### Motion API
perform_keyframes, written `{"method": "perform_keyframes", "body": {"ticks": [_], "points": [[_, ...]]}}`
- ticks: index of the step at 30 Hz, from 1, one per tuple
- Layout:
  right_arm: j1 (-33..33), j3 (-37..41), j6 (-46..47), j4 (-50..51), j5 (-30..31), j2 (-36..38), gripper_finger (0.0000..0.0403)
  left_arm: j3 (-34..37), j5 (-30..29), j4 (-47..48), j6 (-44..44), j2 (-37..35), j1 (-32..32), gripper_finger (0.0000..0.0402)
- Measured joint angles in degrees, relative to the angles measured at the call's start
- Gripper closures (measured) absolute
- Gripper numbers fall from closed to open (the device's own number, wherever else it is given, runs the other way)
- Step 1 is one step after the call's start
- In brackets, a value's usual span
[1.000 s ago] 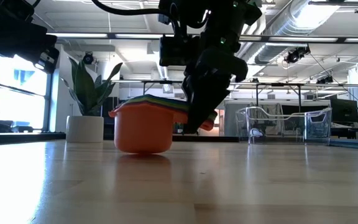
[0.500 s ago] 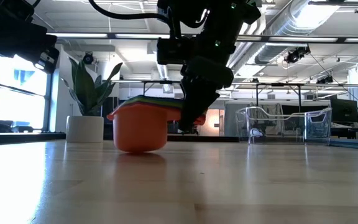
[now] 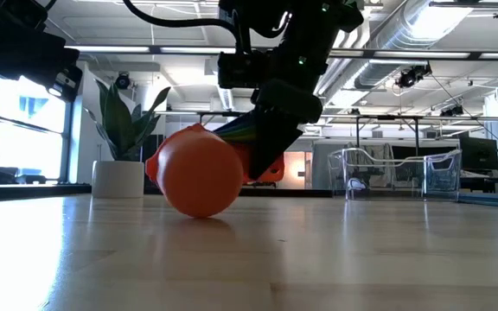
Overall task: Nest measuring cups in basket
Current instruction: Put the stacked measuring cups into the transparent bin
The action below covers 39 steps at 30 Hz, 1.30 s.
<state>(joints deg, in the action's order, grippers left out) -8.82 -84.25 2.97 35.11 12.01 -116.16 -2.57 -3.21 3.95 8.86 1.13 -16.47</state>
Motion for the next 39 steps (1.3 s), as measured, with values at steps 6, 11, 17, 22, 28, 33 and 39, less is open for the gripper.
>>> {"method": "perform_keyframes", "body": {"ticks": [6,11,17,22,28,33,39], "points": [[0.04,0.00,-0.34,-1.10,0.50,0.00,0.0385,0.00,-0.01,0.00,0.00,0.00,-0.01,0.0326],[-0.12,0.00,-0.39,-2.38,2.18,0.00,0.0385,0.02,0.01,0.01,0.02,0.00,-0.02,0.0326],[-0.97,0.00,-1.47,-3.74,8.03,0.00,0.0385,0.02,0.01,0.00,0.02,0.00,-0.02,0.0326],[-1.16,0.00,0.04,-3.75,11.34,0.00,0.0385,0.02,-0.02,0.01,0.00,-0.02,-0.02,0.0326],[-1.09,0.00,1.41,-3.73,16.32,0.05,0.0385,0.02,-0.01,0.00,0.02,0.00,-0.02,0.0326],[-1.11,0.00,1.06,-3.94,21.70,0.76,0.0385,0.02,-0.01,0.00,0.02,0.00,-0.01,0.0326],[-1.11,-0.02,0.55,-3.76,28.65,2.02,0.0385,0.02,0.01,0.01,0.00,0.00,-0.02,0.0326]]}}
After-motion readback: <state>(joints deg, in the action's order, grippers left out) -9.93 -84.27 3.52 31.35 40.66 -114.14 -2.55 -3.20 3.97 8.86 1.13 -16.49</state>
